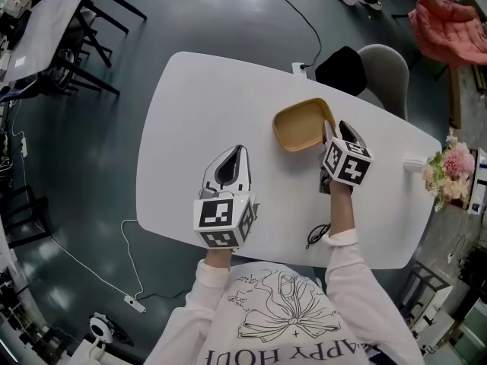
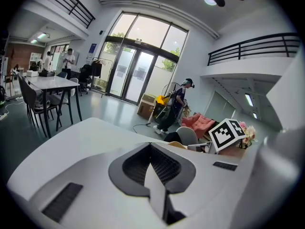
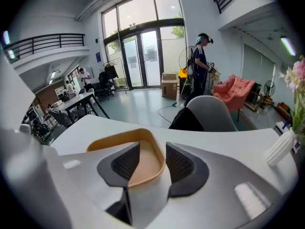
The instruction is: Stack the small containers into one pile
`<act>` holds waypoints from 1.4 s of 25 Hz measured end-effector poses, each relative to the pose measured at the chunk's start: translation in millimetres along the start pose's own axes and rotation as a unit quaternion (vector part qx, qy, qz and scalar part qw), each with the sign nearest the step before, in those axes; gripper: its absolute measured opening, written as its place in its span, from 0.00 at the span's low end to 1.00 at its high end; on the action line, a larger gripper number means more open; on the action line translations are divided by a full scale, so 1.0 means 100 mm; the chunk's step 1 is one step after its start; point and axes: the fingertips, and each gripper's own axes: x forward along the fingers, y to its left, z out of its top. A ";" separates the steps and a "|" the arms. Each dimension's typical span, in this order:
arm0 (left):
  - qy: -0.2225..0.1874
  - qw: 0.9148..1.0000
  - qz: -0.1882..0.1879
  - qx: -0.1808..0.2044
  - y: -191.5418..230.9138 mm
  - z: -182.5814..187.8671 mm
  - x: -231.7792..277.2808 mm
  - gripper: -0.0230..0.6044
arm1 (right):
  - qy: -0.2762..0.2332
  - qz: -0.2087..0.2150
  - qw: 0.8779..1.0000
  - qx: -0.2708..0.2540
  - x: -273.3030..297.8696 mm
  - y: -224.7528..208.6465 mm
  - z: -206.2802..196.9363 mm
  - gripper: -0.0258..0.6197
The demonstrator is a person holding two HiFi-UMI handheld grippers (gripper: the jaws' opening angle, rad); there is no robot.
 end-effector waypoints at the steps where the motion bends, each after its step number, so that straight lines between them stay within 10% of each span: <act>1: -0.006 1.000 -0.002 0.003 -0.01 0.05 -0.02 0.05 | -0.014 0.001 1.000 -0.009 -0.07 0.04 0.05 0.32; 16: -0.132 0.987 -0.031 0.088 -0.45 0.97 -0.76 0.05 | -0.263 0.030 0.962 -0.074 -2.00 0.92 0.93 0.06; 35: -0.222 0.962 -0.071 0.142 -0.84 1.32 -1.74 0.05 | -0.349 0.007 0.935 -0.057 -3.19 1.12 0.82 0.06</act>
